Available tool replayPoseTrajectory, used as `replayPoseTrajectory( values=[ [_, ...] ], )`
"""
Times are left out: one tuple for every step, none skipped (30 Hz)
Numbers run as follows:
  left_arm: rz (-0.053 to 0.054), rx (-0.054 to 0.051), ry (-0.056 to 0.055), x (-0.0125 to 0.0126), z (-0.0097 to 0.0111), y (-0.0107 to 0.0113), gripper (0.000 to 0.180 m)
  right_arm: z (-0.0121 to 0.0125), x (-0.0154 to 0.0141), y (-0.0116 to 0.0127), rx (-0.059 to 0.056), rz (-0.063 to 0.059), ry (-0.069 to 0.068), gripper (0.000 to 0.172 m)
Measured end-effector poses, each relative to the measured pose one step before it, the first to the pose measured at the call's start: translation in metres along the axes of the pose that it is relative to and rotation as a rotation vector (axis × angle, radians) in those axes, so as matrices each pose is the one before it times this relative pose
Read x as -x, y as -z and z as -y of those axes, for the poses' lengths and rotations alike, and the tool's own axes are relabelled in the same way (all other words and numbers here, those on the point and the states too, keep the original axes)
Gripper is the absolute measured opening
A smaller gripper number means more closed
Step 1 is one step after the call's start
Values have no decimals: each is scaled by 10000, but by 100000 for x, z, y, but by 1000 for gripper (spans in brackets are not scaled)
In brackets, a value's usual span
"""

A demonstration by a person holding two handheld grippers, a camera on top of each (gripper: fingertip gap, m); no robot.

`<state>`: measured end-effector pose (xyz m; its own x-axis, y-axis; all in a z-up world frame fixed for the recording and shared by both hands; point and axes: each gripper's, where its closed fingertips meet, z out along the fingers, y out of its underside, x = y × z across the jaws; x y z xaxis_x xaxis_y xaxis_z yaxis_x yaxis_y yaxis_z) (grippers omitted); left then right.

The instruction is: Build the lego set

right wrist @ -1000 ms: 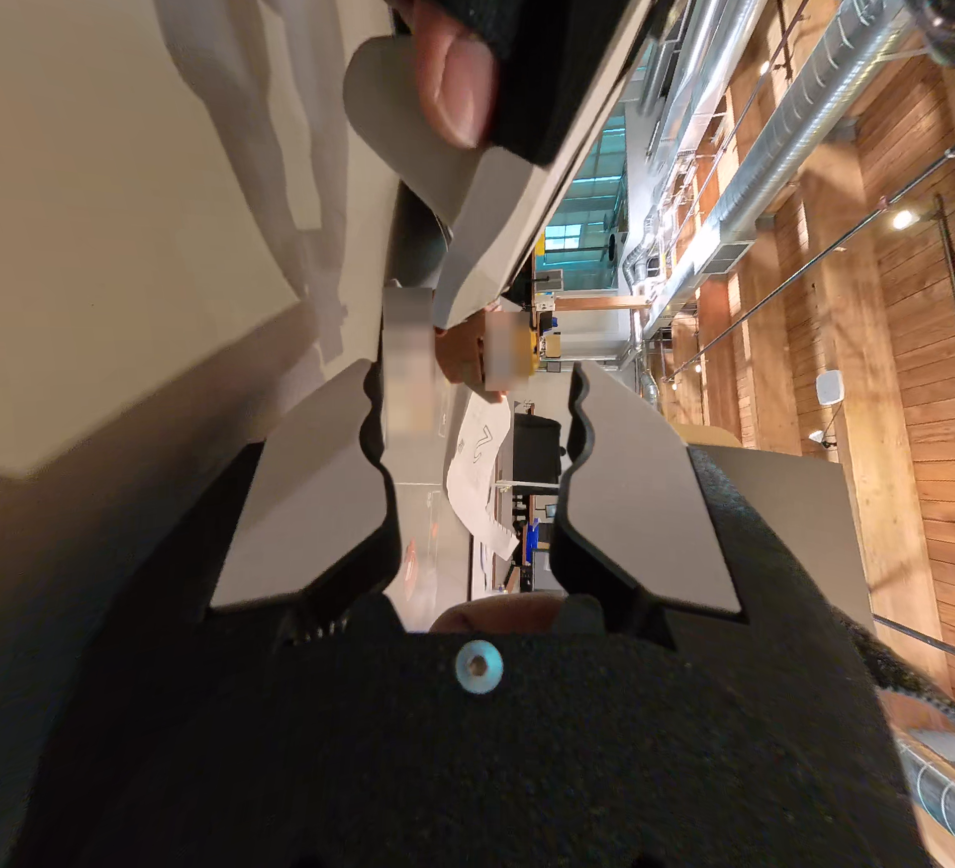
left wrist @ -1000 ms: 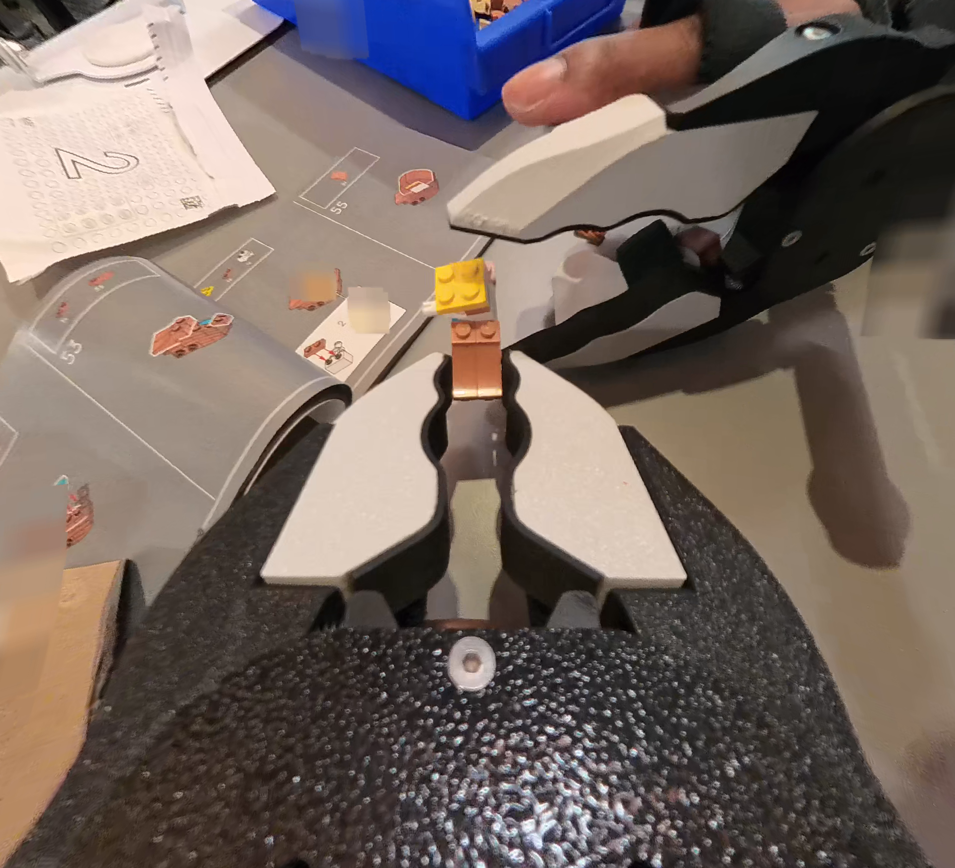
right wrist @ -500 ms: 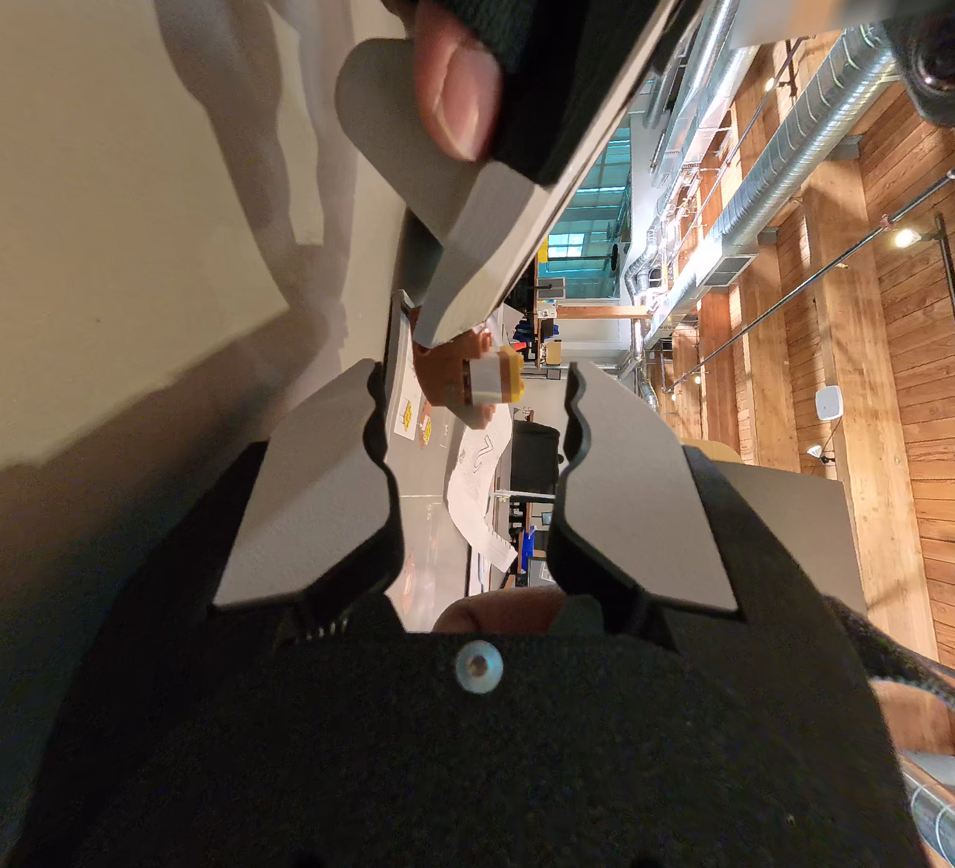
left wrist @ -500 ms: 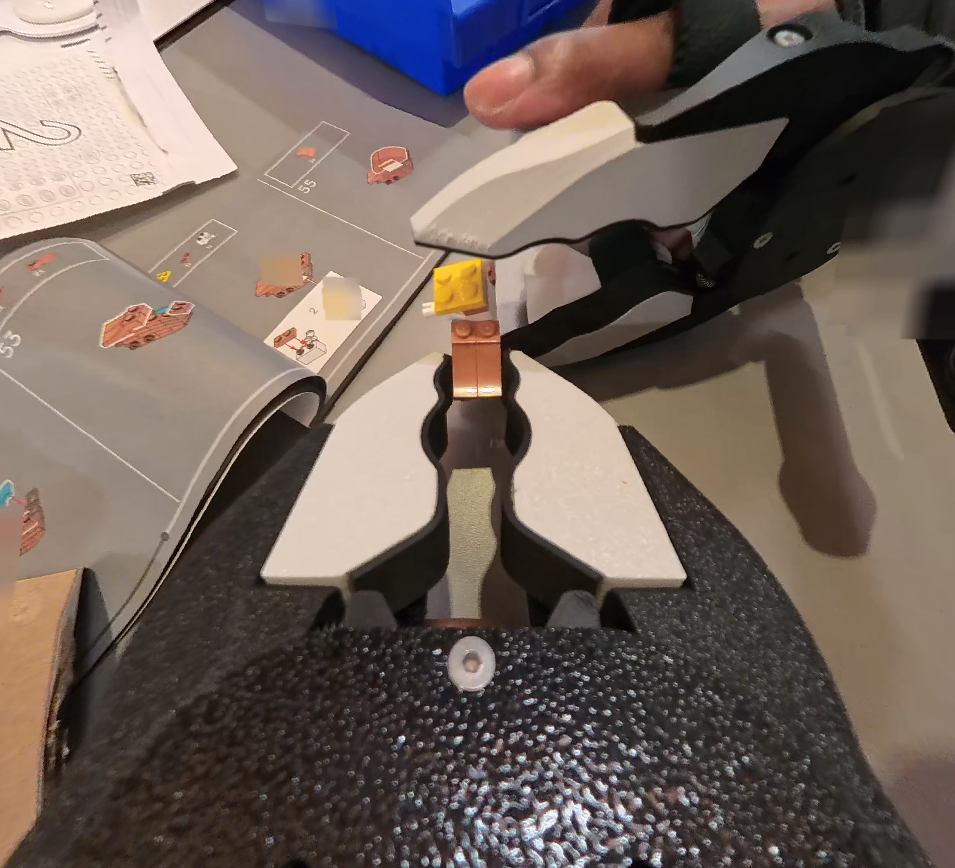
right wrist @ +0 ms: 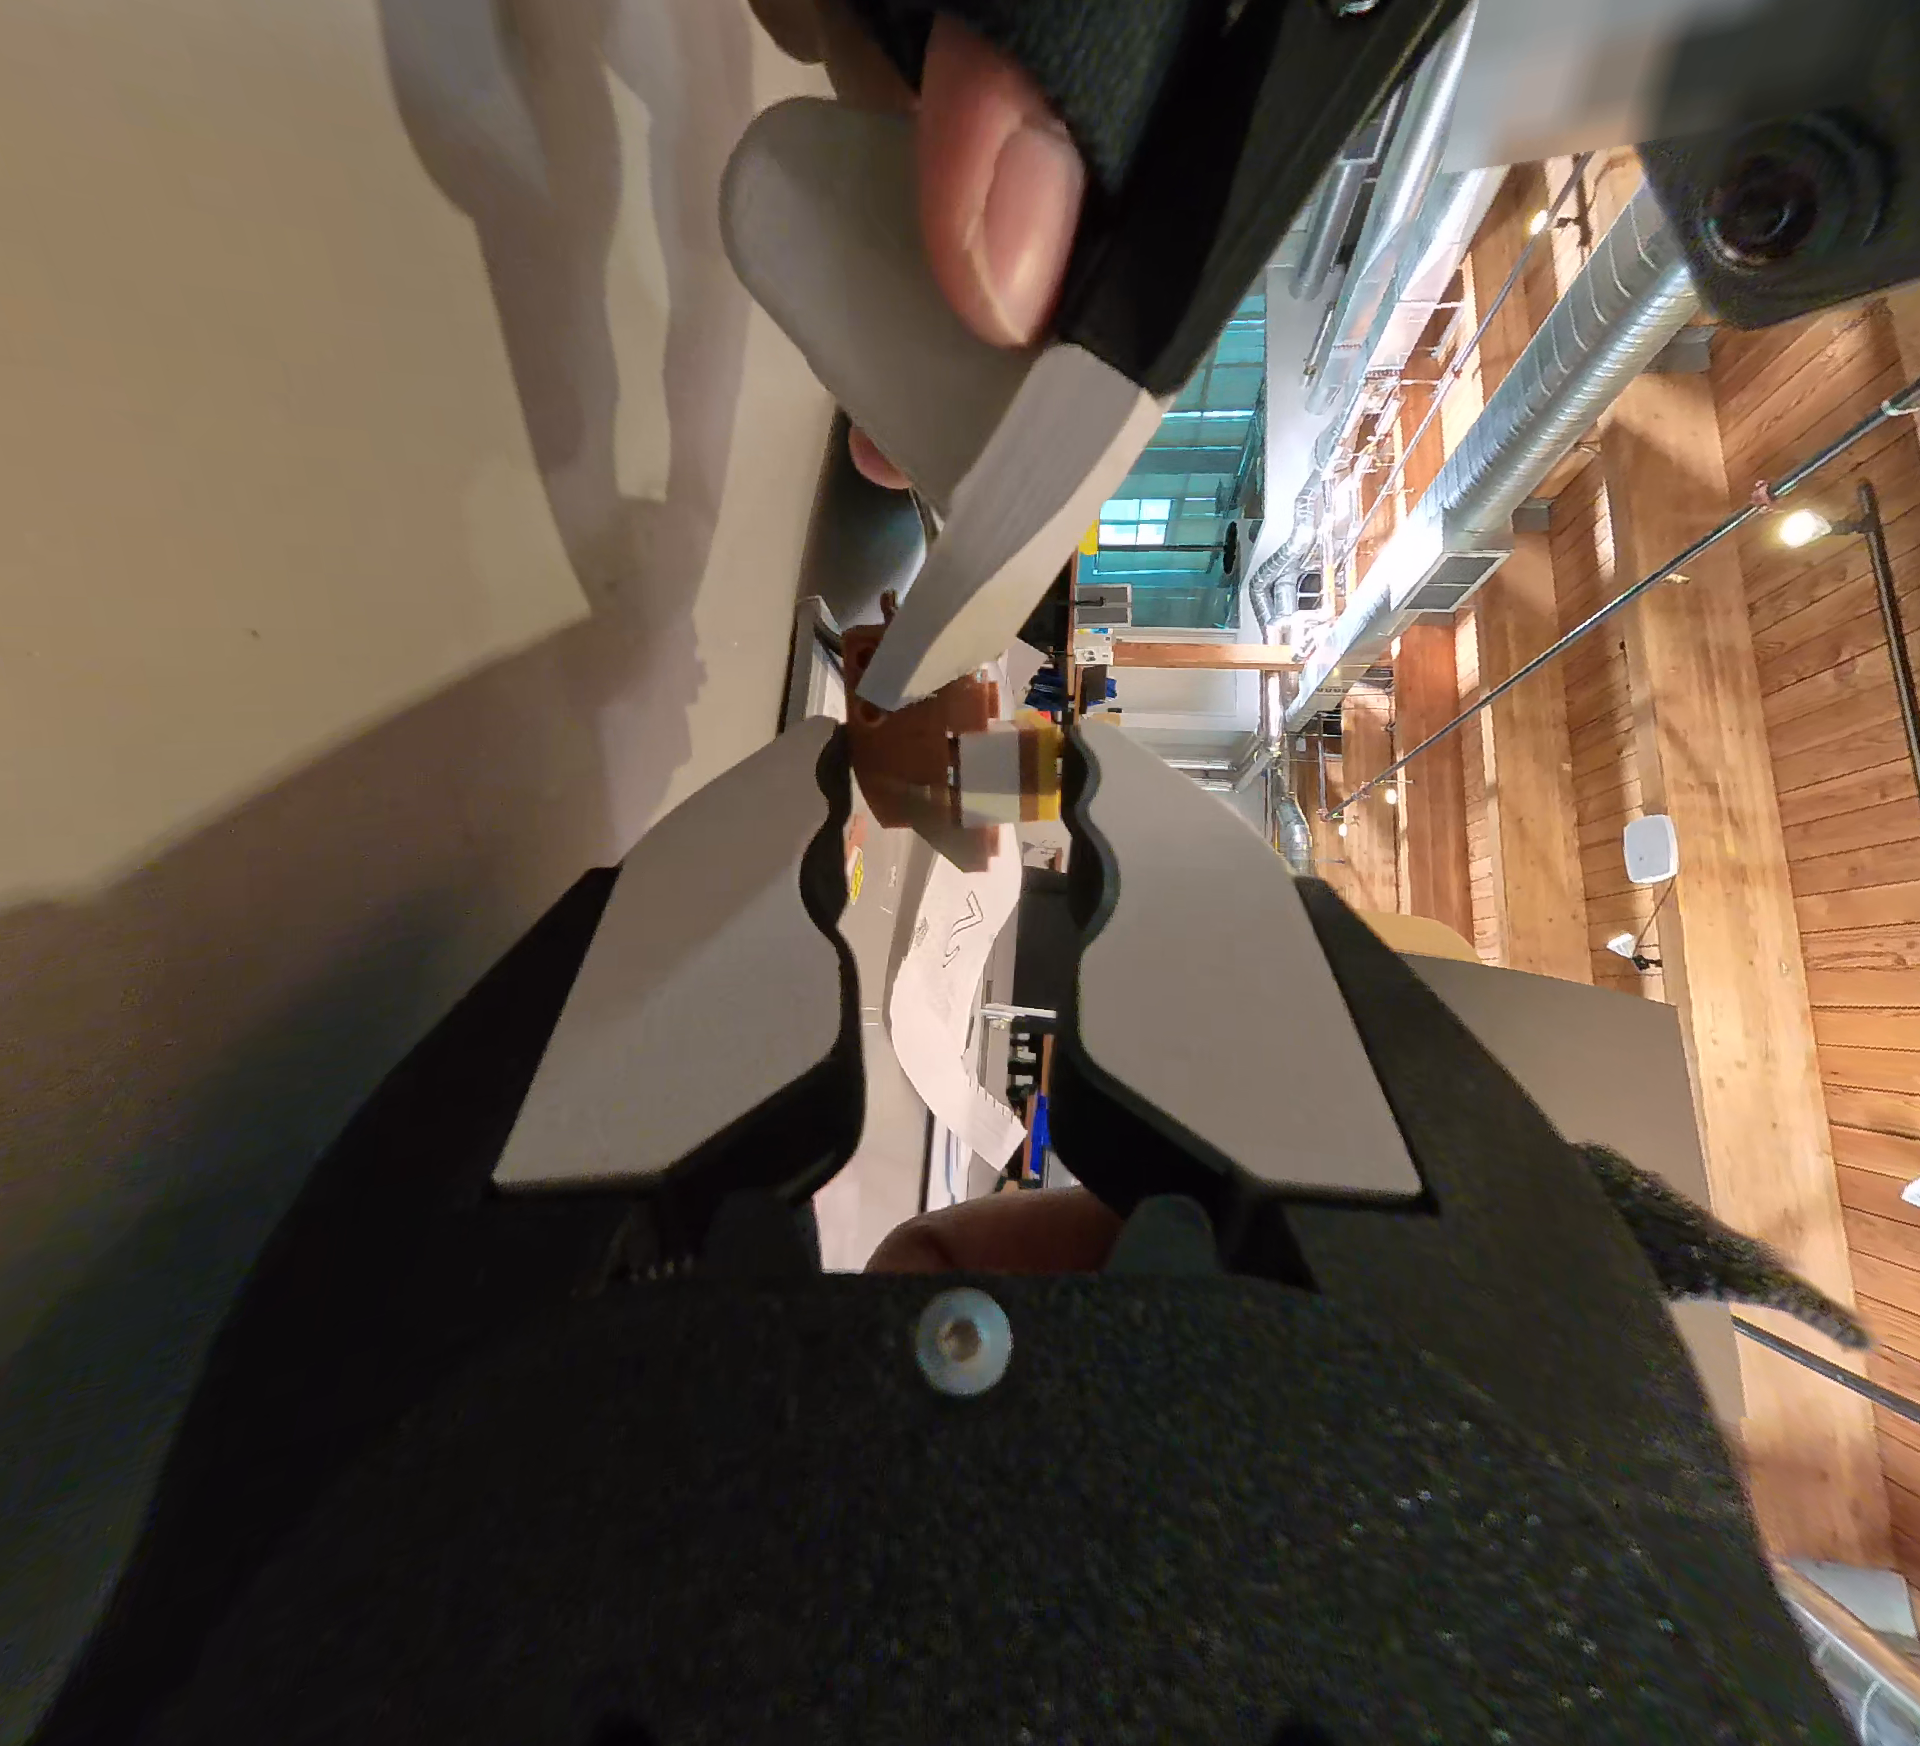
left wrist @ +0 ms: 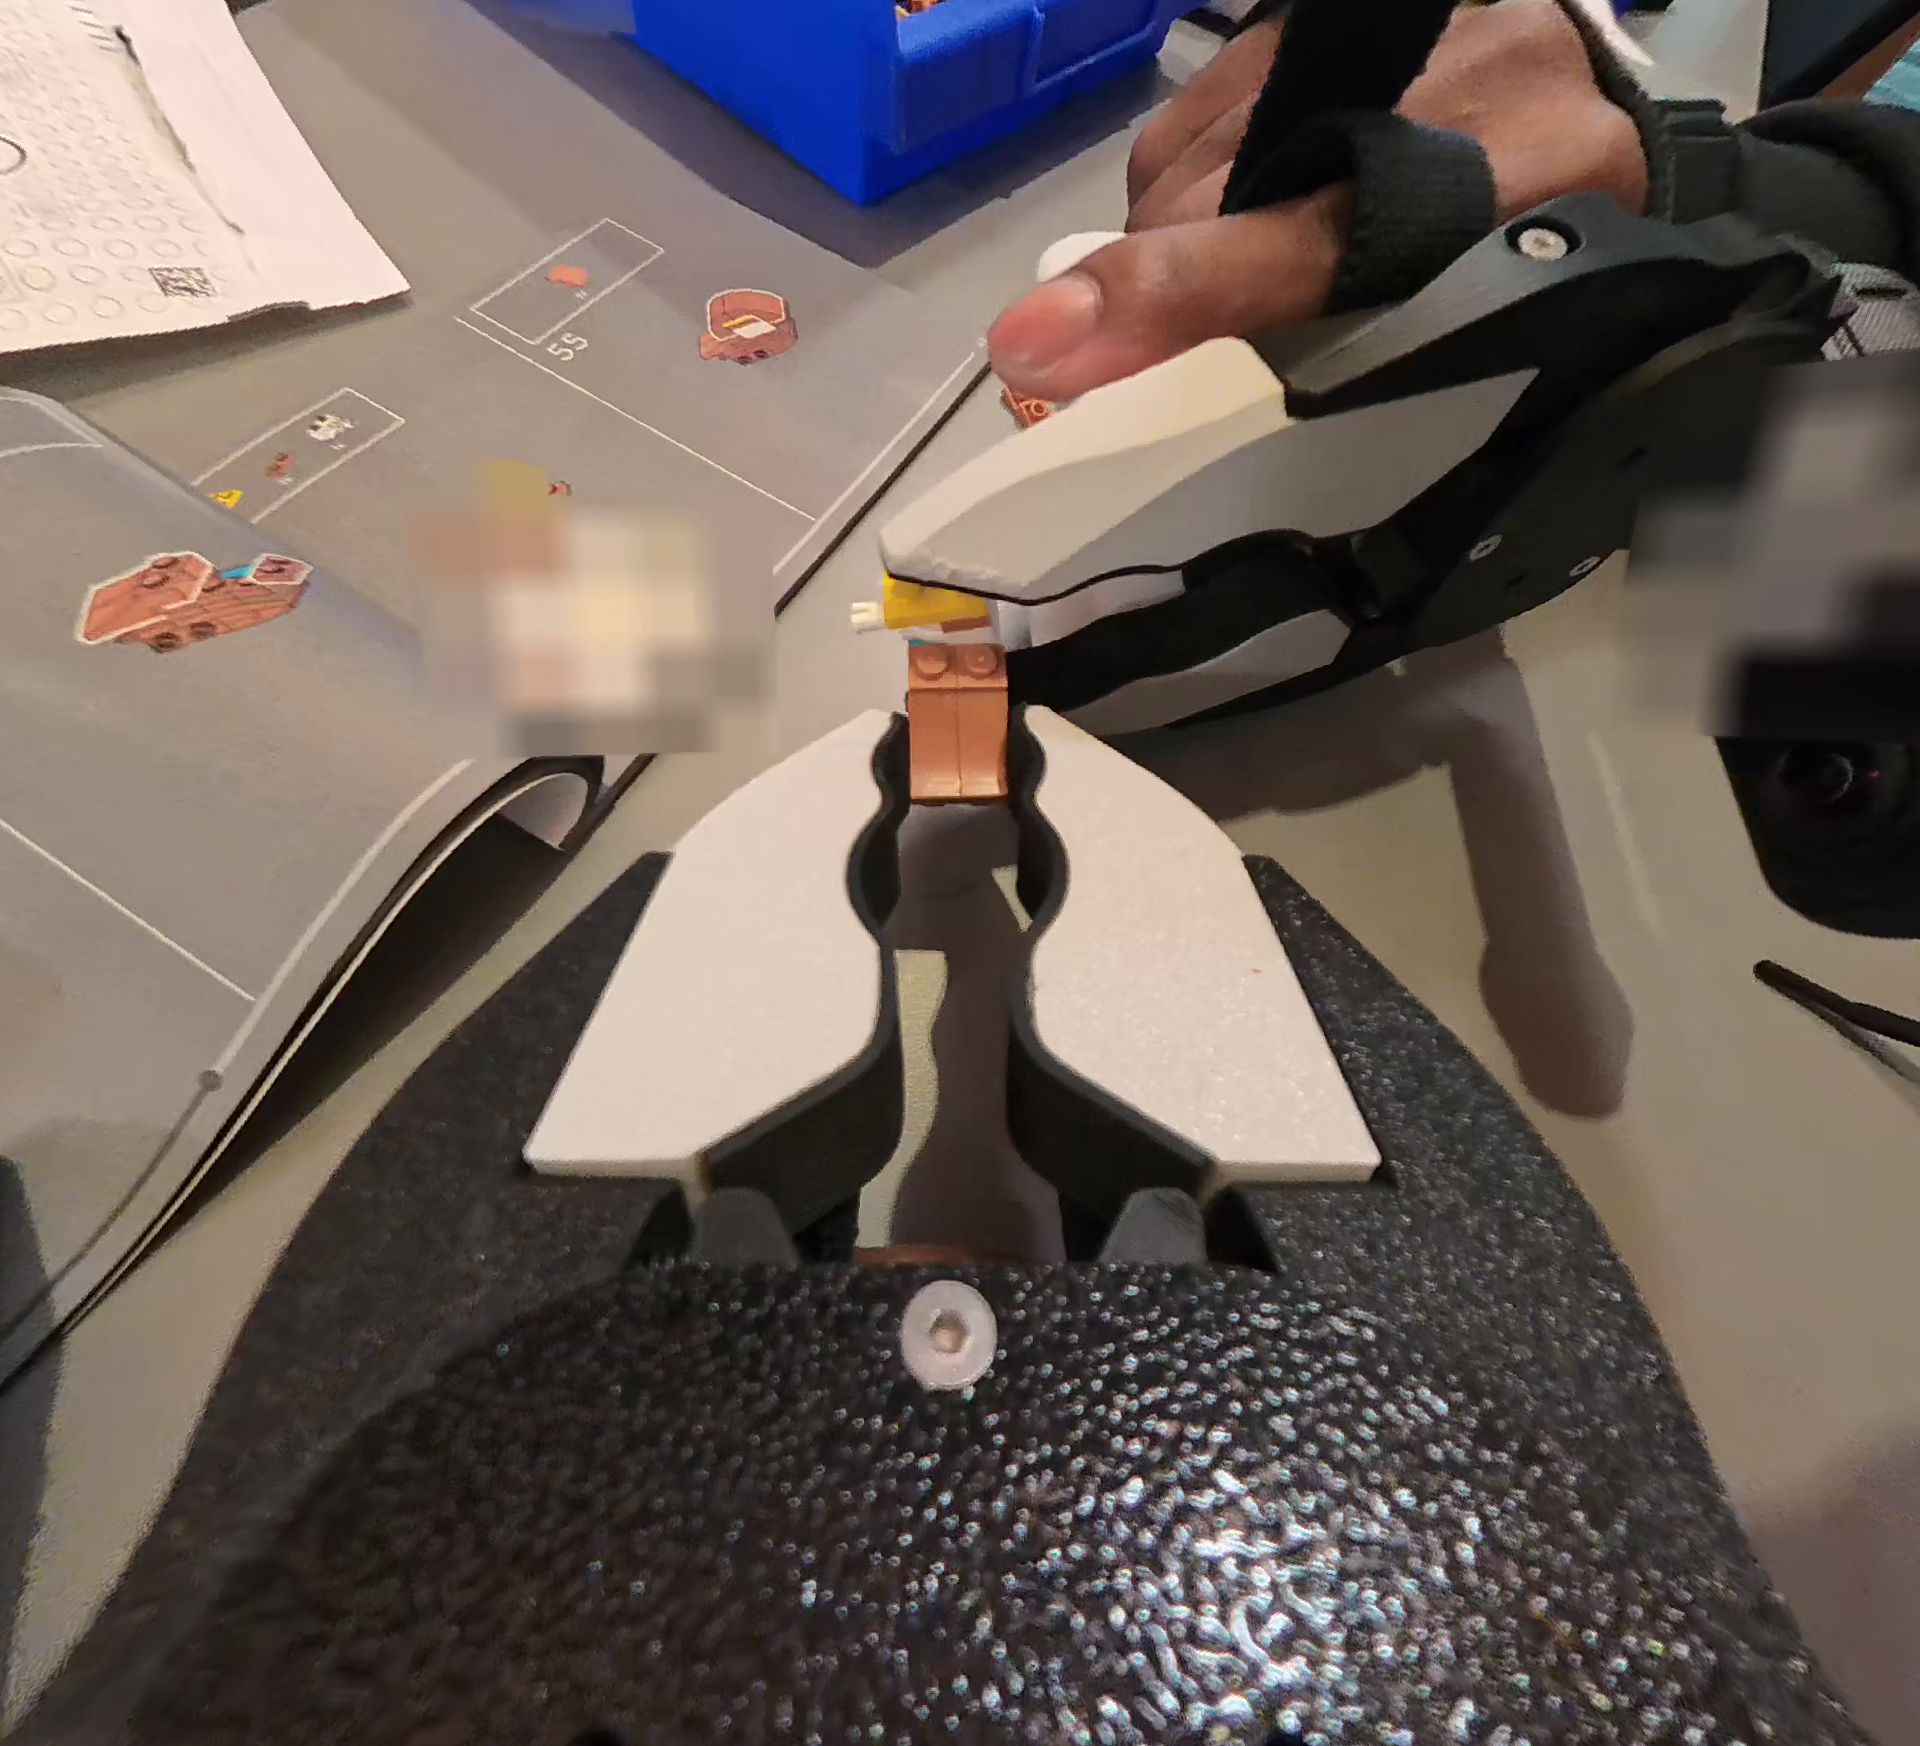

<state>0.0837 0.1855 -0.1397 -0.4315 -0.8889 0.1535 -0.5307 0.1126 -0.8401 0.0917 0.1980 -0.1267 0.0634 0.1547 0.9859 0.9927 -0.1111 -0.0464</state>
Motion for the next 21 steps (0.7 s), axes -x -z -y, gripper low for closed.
replayPoseTrajectory(
  values=[
    [-60,-9,72,-22,-17,-4,17,11,25,3,-16,45,6,38],
    [-53,5,72,-19,-29,-23,17,-4,44,-3,-11,60,-10,38],
    [-47,7,53,-20,-35,-22,17,10,53,4,-15,58,-8,38],
    [-51,15,61,-40,-44,-21,17,16,39,5,-21,45,18,38],
    [-50,19,51,-31,-49,-18,17,21,49,5,-18,39,21,38],
    [-40,25,43,-20,-55,-18,17,14,62,-3,-10,54,-16,38],
    [-39,35,53,-19,-70,-23,17,6,72,-15,-2,61,-35,38],
    [-32,8,71,-3,-35,-16,17,2,46,-15,1,47,-12,38],
    [-31,22,73,-5,-55,-22,17,-4,45,-19,4,38,13,38],
    [-19,10,80,7,-36,-14,17,-11,41,-29,18,33,21,38],
    [-10,17,82,16,-47,-26,17,-27,47,-39,41,45,11,38],
    [5,15,98,39,-47,-34,17,-28,68,-46,67,58,0,37],
    [13,29,74,35,-60,-27,17,-36,78,-52,75,61,2,37],
    [14,30,37,33,-65,-33,17,-25,61,-35,73,47,18,37],
    [19,16,58,38,-39,-29,17,-31,59,-49,71,44,25,37],
    [6,32,57,19,-75,-33,17,-16,67,-34,58,59,20,37],
    [-4,30,59,22,-73,-25,17,-9,81,-38,44,62,21,37],
    [-15,24,85,13,-67,-32,17,5,72,-25,31,63,28,37],
    [-30,27,110,1,-72,-32,17,0,67,-20,27,61,33,37],
    [-30,13,116,1,-59,-30,17,-10,47,-21,36,51,24,37],
    [-19,2,99,20,-33,-21,17,-19,52,-15,43,47,11,37]
  ],
)
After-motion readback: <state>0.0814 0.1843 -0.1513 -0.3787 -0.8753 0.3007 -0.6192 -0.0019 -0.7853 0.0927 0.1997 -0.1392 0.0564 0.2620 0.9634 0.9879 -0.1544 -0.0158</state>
